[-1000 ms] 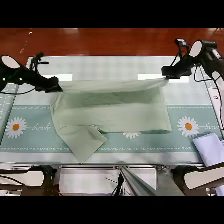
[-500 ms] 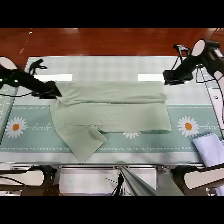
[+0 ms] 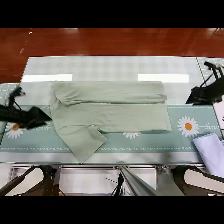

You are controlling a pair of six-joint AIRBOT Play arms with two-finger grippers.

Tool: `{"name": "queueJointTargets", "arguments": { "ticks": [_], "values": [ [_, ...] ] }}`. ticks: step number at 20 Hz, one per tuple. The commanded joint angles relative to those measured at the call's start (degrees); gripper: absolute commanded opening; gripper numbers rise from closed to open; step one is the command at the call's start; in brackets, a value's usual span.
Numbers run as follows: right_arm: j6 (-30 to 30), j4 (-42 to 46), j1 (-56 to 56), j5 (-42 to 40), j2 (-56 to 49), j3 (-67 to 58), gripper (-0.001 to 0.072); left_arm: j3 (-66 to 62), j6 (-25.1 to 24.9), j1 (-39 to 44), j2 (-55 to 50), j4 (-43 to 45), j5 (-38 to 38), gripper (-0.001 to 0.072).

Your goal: Fold the shirts.

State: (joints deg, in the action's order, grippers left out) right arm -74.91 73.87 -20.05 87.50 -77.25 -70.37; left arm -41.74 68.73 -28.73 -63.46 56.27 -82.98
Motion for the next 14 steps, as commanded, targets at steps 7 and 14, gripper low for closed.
{"name": "queueJointTargets", "arguments": {
  "ticks": [7,14],
  "values": [
    [9.0,-17.3,-7.3,-7.5,4.3,11.7,0.0433,17.8,-3.0,-1.2,1.5,-1.7,6.4,0.0493],
    [9.2,-18.1,-7.3,-8.0,4.3,11.7,0.0433,17.8,-2.1,5.9,-4.4,-5.6,17.9,0.0493]
  ]
}}
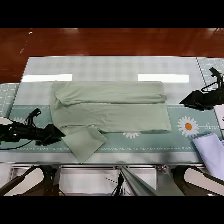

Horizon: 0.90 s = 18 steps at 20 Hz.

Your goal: Fold the shirts.

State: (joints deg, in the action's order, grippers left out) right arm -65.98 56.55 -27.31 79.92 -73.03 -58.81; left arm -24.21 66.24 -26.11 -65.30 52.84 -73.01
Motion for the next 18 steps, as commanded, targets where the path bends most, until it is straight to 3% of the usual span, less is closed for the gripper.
{"name": "queueJointTargets", "arguments": {
  "ticks": [1,2,3,4,8,13,18],
  "values": [
    [0.3,-0.8,-0.1,-0.2,0.1,0.1,0.0433,0.3,0.2,5.8,-4.3,-5.1,10.2,0.0485],
    [0.3,-0.7,-0.1,0.0,0.3,0.1,0.0433,0.3,0.2,8.2,-5.8,-7.1,12.0,0.0402],
    [0.2,-0.6,-0.1,0.0,0.4,0.1,0.0433,0.3,0.2,10.6,-7.1,-8.4,13.1,0.0165],
    [0.2,0.2,-0.1,0.2,0.5,0.1,0.0433,0.3,-0.8,12.2,-7.8,-8.9,13.6,0.0024],
    [-3.8,14.5,-1.6,1.0,0.6,2.4,0.0409,0.3,-1.7,12.0,-7.6,-8.8,11.9,0.002],
    [-2.7,5.6,-7.8,-2.0,1.2,15.0,0.0448,0.3,-6.2,8.8,-7.1,-9.3,8.4,0.0021],
    [-3.5,2.8,-1.9,-8.4,1.2,19.7,0.0447,0.2,-7.3,8.2,-7.0,-10.0,7.9,0.0021]
  ]
}}
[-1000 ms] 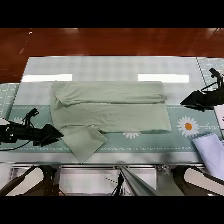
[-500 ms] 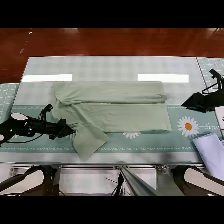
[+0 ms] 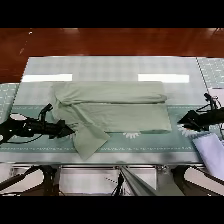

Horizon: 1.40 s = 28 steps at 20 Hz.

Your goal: Fold the shirts.

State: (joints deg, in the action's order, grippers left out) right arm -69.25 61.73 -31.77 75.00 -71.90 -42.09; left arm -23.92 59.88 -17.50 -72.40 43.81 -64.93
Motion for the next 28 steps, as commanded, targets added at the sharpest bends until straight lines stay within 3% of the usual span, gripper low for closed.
{"name": "queueJointTargets", "arguments": {
  "ticks": [1,7,8,9,10,11,15,18,22,24,28],
  "values": [
    [-0.7,-2.5,4.9,-5.1,0.0,3.6,0.0447,-0.2,-0.9,-0.4,0.1,-1.0,-0.2,0.0021],
    [-9.2,-1.6,15.3,-14.0,-1.7,5.7,0.0431,-0.9,-5.1,-0.5,0.1,-4.8,0.5,0.0021],
    [-9.3,-1.8,16.6,-14.9,-1.7,5.7,0.0377,-1.3,-5.5,-0.5,0.1,-5.3,0.9,0.0021],
    [-9.3,-1.9,17.5,-15.5,-1.7,5.3,0.0237,-2.0,-5.5,-0.6,0.1,-5.3,1.0,0.0021],
    [-9.3,-1.8,17.7,-15.3,-1.6,4.2,0.0044,-3.0,-5.5,-0.8,0.1,-5.3,0.8,0.0021],
    [-8.5,-2.1,17.7,-14.6,-0.9,2.4,0.0018,-4.5,-5.6,-1.1,0.1,-5.3,-0.1,0.0021],
    [-4.4,-4.7,17.7,-17.3,6.1,-7.9,0.0018,-17.7,-10.4,-4.1,3.2,-12.2,-5.6,0.0021],
    [-4.4,-10.5,20.2,-26.7,6.3,-13.2,0.0017,-28.9,-10.1,-3.9,3.1,-14.9,-1.3,0.0021],
    [-4.7,-11.1,26.5,-39.5,-2.0,-16.7,0.0017,-34.7,-10.1,1.1,-1.7,-15.0,8.9,0.0021],
    [-5.8,-11.7,27.9,-42.8,-7.5,-18.9,0.0017,-37.8,-10.0,2.5,-7.0,-15.0,9.4,0.0021],
    [-7.1,-12.4,28.0,-44.9,-15.1,-21.4,0.0017,-43.1,-4.4,2.5,-18.6,-14.9,9.0,0.0023]
  ]
}}
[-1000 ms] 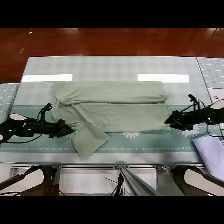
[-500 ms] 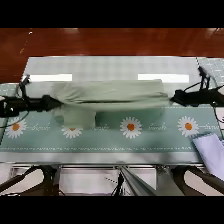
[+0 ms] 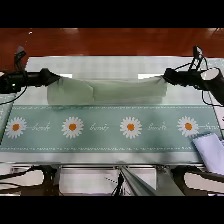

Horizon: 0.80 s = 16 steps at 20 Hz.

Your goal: Fold the shirts.

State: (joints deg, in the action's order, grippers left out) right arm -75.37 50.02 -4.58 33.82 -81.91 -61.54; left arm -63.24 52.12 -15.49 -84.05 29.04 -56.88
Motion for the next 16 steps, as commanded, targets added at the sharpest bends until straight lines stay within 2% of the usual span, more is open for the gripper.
{"name": "queueJointTargets", "arguments": {
  "ticks": [1,4,6,7,8,9,10,12,13,15,16],
  "values": [
    [-1.2,-0.7,0.8,-4.1,-6.1,-1.9,0.0017,-4.3,4.6,0.2,-9.2,-0.2,0.8,0.0023],
    [-1.5,-0.6,0.8,-4.0,-8.7,-1.9,0.0018,-4.5,5.6,-0.7,-13.7,-0.2,0.8,0.0025],
    [-1.5,-0.6,0.8,-3.9,-9.7,-1.9,0.002,-4.5,5.6,-1.1,-15.1,-0.2,0.8,0.0097],
    [-1.4,0.1,0.7,-4.0,-9.7,-1.9,0.0042,-4.5,5.6,-1.3,-15.3,-0.2,0.8,0.0267],
    [-1.2,1.3,0.5,-4.1,-9.4,-1.9,0.0164,-4.5,5.6,-1.7,-15.3,-0.2,0.7,0.0496],
    [-0.3,2.3,-0.2,-3.2,-8.7,-2.0,0.0287,-4.8,5.6,-2.3,-15.1,-0.2,-0.3,0.0671],
    [1.0,4.3,-1.0,-1.9,-7.3,-2.0,0.0303,-5.8,5.6,-3.2,-15.1,-0.2,-3.3,0.0689],
    [1.2,14.1,-3.5,1.3,-3.4,-2.0,0.031,-8.5,5.6,-5.4,-15.1,-0.2,-10.4,0.0687],
    [0.4,19.7,-5.0,3.3,-1.5,-2.0,0.0396,-9.7,5.8,-6.5,-15.1,-0.2,-13.8,0.0685],
    [-6.2,27.0,-8.8,8.7,0.6,-2.0,0.0509,-11.2,9.5,-8.2,-15.1,-0.1,-18.2,0.0685],
    [-8.4,26.0,-10.9,12.3,0.2,-1.9,0.0518,-11.3,10.2,-8.6,-15.0,-0.1,-19.1,0.0685]
  ]
}}
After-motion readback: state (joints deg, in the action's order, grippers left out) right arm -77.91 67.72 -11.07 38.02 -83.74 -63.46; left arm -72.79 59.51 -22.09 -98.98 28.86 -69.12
